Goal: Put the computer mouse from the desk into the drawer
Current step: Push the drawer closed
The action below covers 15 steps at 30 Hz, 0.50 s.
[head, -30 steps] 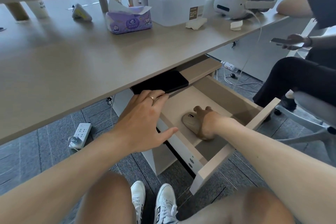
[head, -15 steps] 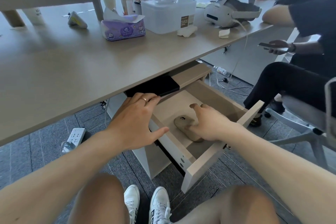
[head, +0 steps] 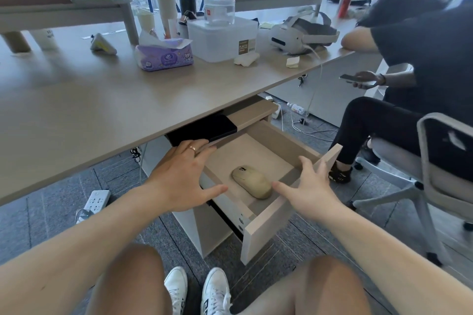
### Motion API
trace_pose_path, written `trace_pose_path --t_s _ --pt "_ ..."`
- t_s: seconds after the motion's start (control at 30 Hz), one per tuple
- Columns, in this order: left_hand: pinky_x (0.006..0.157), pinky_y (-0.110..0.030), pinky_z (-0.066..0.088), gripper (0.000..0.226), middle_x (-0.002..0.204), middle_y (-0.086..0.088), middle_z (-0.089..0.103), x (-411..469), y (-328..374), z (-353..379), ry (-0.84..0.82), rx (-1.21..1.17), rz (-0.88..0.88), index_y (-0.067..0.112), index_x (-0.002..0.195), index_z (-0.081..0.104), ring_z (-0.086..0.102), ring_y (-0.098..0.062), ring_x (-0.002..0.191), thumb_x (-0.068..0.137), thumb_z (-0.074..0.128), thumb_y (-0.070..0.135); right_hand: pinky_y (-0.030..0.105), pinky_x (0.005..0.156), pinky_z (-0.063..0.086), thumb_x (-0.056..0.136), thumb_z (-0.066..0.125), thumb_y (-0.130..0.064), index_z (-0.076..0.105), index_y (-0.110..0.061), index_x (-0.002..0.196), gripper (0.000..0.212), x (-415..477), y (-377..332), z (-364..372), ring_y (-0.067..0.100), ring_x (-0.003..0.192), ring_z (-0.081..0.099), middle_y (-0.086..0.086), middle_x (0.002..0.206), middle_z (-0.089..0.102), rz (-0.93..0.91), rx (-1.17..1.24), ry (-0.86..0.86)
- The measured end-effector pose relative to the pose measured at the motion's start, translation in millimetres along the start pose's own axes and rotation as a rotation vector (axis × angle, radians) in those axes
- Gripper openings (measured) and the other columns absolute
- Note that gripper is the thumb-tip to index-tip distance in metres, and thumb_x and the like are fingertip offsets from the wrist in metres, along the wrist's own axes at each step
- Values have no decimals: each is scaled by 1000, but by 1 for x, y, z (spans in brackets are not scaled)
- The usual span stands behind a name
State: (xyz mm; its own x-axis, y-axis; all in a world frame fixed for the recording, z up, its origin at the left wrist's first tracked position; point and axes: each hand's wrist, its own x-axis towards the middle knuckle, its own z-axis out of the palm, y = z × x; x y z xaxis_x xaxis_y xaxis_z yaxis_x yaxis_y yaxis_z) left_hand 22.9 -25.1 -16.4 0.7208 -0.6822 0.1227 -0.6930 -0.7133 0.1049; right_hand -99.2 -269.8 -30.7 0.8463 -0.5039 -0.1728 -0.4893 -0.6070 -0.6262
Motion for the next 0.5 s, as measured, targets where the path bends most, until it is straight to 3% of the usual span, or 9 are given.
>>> trace_pose_path --t_s 0.17,0.3,0.5 --pt "119 -43 25 108 163 1 26 4 -1 -1 1 -80 -66 27 155 29 18 -18 148 71 39 93 47 119 25 86 72 -45 -2 -25 161 108 6 -7 12 36 152 18 10 166 -22 36 168 31" --pt "121 -45 18 127 165 -1 20 6 8 0 -46 -90 -113 29 157 22 12 -21 149 56 33 104 45 117 27 88 70 -42 -9 -23 161 109 19 -11 20 35 150 25 13 168 -3 53 231 10" --pt "119 -44 18 131 164 -1 21 9 8 1 -19 -46 -94 30 157 18 12 -21 148 52 36 106 46 120 25 90 69 -39 -13 -15 160 110 41 -30 35 31 151 23 10 169 3 53 353 33"
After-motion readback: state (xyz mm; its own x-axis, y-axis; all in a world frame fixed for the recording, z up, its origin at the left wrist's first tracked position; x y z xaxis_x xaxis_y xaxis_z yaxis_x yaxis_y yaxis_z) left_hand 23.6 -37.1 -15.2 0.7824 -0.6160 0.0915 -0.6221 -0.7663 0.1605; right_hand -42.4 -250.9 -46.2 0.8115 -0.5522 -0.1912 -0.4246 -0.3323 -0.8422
